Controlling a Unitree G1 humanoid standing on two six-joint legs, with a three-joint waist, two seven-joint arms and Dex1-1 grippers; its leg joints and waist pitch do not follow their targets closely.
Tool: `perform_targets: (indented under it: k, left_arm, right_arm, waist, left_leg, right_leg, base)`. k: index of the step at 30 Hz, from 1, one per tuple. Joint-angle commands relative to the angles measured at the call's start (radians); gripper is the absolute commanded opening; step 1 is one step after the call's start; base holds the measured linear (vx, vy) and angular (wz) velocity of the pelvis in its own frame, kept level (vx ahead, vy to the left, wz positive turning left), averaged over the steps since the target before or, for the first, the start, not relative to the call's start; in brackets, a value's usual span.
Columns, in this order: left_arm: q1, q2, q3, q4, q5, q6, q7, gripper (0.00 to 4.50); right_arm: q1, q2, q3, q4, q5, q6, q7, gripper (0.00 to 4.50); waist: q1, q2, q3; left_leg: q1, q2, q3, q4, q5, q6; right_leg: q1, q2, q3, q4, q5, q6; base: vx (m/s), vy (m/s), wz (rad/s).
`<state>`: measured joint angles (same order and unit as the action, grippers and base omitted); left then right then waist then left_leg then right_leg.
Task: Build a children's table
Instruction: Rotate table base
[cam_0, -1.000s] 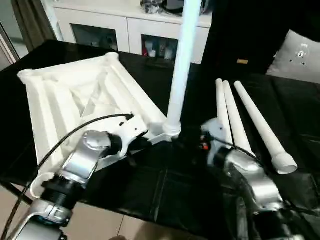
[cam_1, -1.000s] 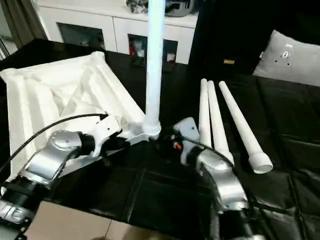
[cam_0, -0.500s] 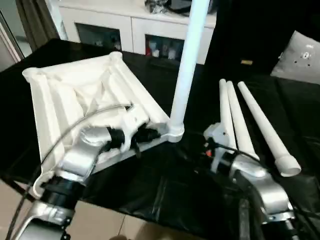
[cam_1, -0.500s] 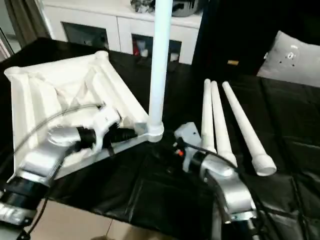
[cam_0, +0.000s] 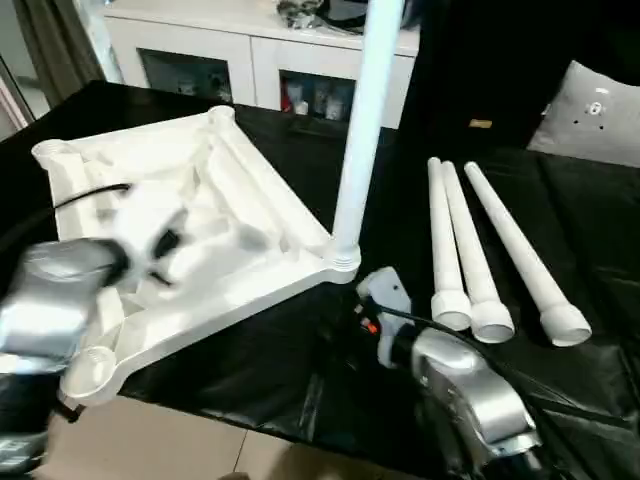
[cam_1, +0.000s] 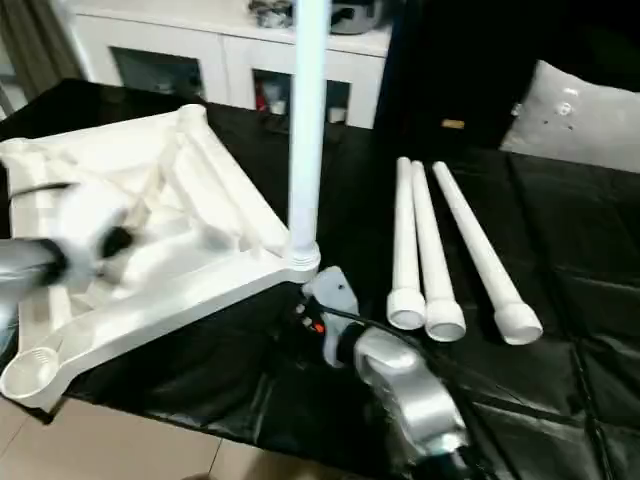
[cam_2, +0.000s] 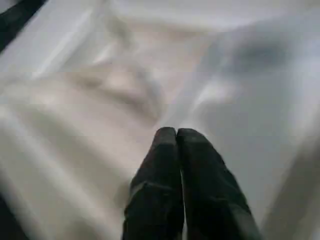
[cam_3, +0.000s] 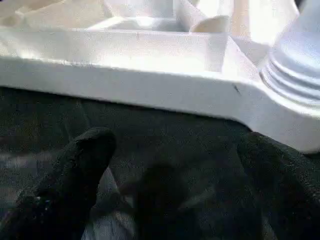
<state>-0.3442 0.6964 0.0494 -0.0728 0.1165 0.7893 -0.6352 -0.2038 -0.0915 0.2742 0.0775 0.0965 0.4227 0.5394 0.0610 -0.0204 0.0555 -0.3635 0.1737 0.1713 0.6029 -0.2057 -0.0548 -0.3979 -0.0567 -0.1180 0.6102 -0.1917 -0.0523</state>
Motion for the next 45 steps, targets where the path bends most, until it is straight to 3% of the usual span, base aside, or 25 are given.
perform_targets:
  k: [1, 8, 11, 15, 19, 20, 21, 25, 32, 35, 37, 38, 40, 45]
  left_arm:
    - [0.021, 0.03, 0.012, -0.027, 0.024, 0.023, 0.011, 0.04]
    - [0.091, 0.097, -0.02, 0.034, 0.089, -0.006, 0.058, 0.04]
    - [0.121, 0.116, -0.051, -0.002, 0.108, 0.04, 0.052, 0.04]
    - [0.158, 0.146, -0.086, -0.014, 0.121, 0.057, 0.038, 0.04]
    - [0.169, 0.138, -0.099, -0.041, 0.076, 0.081, -0.018, 0.04]
    - [0.174, 0.123, -0.117, -0.075, 0.016, 0.093, -0.082, 0.04]
    - [0.175, 0.123, -0.117, -0.076, 0.014, 0.094, -0.085, 0.04]
    - [0.196, 0.139, -0.191, -0.145, -0.072, 0.074, -0.225, 0.04]
    - [0.207, 0.148, -0.299, -0.246, -0.202, 0.005, -0.449, 0.04]
    - [0.167, 0.092, -0.32, -0.232, -0.226, -0.029, -0.47, 0.04]
    - [0.134, 0.06, -0.338, -0.22, -0.242, -0.042, -0.478, 0.04]
    - [0.114, 0.041, -0.351, -0.205, -0.241, -0.061, -0.479, 0.04]
    - [0.1, 0.027, -0.359, -0.194, -0.24, -0.075, -0.48, 0.04]
    - [-0.004, -0.1, -0.384, -0.009, -0.158, -0.225, -0.36, 0.04]
  right_arm:
    - [-0.013, 0.007, 0.015, 0.02, -0.022, 0.003, -0.023, 4.5]
    - [-0.088, 0.066, 0.024, 0.135, -0.066, -0.028, -0.079, 4.5]
    - [-0.113, 0.074, 0.029, 0.167, -0.067, -0.037, -0.091, 4.5]
    - [-0.135, 0.087, 0.023, 0.206, -0.074, -0.053, -0.103, 4.5]
    - [-0.15, 0.093, 0.026, 0.241, -0.082, -0.073, -0.104, 4.5]
    - [-0.163, 0.094, 0.028, 0.273, -0.092, -0.085, -0.112, 4.5]
    - [-0.164, 0.094, 0.028, 0.274, -0.092, -0.085, -0.113, 4.5]
    - [-0.185, 0.091, 0.014, 0.322, -0.101, -0.091, -0.136, 4.5]
    - [-0.218, 0.061, -0.032, 0.363, -0.111, -0.098, -0.184, 4.5]
    - [-0.232, 0.045, -0.053, 0.369, -0.114, -0.098, -0.2, 4.5]
    - [-0.241, 0.035, -0.064, 0.372, -0.116, -0.096, -0.214, 4.5]
    - [-0.246, 0.029, -0.07, 0.373, -0.115, -0.096, -0.218, 4.5]
    - [-0.249, 0.024, -0.074, 0.374, -0.114, -0.097, -0.22, 4.5]
    - [-0.263, -0.011, -0.091, 0.35, -0.14, -0.093, -0.24, 4.5]
  waist:
    - [-0.002, 0.014, -0.056]
    - [-0.005, 0.017, -0.052]
    - [-0.009, 0.016, -0.051]
    - [-0.008, 0.014, -0.05]
    - [-0.007, 0.013, -0.047]
    - [-0.007, 0.013, -0.047]
    - [-0.007, 0.012, -0.048]
    - [-0.004, 0.012, -0.047]
    - [-0.013, 0.011, -0.048]
    - [-0.022, 0.011, -0.049]
    - [-0.026, 0.006, -0.05]
    - [-0.026, 0.017, -0.052]
    - [-0.028, 0.009, -0.052]
    - [-0.028, 0.012, -0.053]
  left_leg:
    - [0.01, 0.069, -0.031, -0.077, -0.13, 0.021]
    - [0.021, 0.071, -0.034, -0.085, -0.22, -0.018]
    - [0.023, 0.073, -0.037, -0.088, -0.243, -0.029]
    - [0.023, 0.07, -0.035, -0.087, -0.244, -0.027]
    - [0.026, 0.073, -0.037, -0.09, -0.261, -0.033]
    - [0.028, 0.072, -0.037, -0.089, -0.271, -0.036]
    - [0.029, 0.072, -0.037, -0.089, -0.269, -0.038]
    - [0.029, 0.071, -0.035, -0.089, -0.274, -0.041]
    - [0.025, 0.068, -0.032, -0.089, -0.25, -0.05]
    - [0.025, 0.067, -0.031, -0.087, -0.245, -0.054]
    - [0.017, 0.063, -0.031, -0.086, -0.222, -0.046]
    - [0.02, 0.063, -0.03, -0.082, -0.211, -0.041]
    - [0.018, 0.062, -0.028, -0.081, -0.204, -0.038]
    - [0.019, 0.059, -0.026, -0.076, -0.196, -0.028]
  right_leg:
    - [0.052, -0.107, 0.082, -0.075, -0.228, -0.142]
    - [0.047, -0.106, 0.084, -0.083, -0.273, -0.124]
    - [0.046, -0.109, 0.087, -0.081, -0.276, -0.128]
    - [0.047, -0.108, 0.089, -0.083, -0.274, -0.135]
    - [0.046, -0.111, 0.089, -0.084, -0.298, -0.139]
    - [0.045, -0.112, 0.089, -0.086, -0.309, -0.139]
    - [0.046, -0.113, 0.089, -0.085, -0.309, -0.142]
    - [0.045, -0.112, 0.091, -0.086, -0.316, -0.143]
    - [0.051, -0.108, 0.091, -0.079, -0.284, -0.141]
    - [0.053, -0.106, 0.091, -0.081, -0.286, -0.14]
    - [0.059, -0.107, 0.092, -0.079, -0.275, -0.141]
    - [0.058, -0.107, 0.092, -0.079, -0.277, -0.141]
    - [0.06, -0.103, 0.091, -0.081, -0.268, -0.14]
    - [0.061, -0.099, 0.088, -0.086, -0.28, -0.131]
  base:
    - [0.0, 0.0, 0.0]
    - [0.0, 0.0, 0.0]
    - [0.0, 0.0, 0.0]
    - [0.0, 0.0, 0.0]
    - [0.0, 0.0, 0.0]
    - [0.0, 0.0, 0.0]
    - [0.0, 0.0, 0.0]
    - [0.0, 0.0, 0.0]
    - [0.0, 0.0, 0.0]
    - [0.0, 0.0, 0.0]
    - [0.0, 0.0, 0.0]
    - [0.0, 0.0, 0.0]
    - [0.0, 0.0, 0.0]
    - [0.0, 0.0, 0.0]
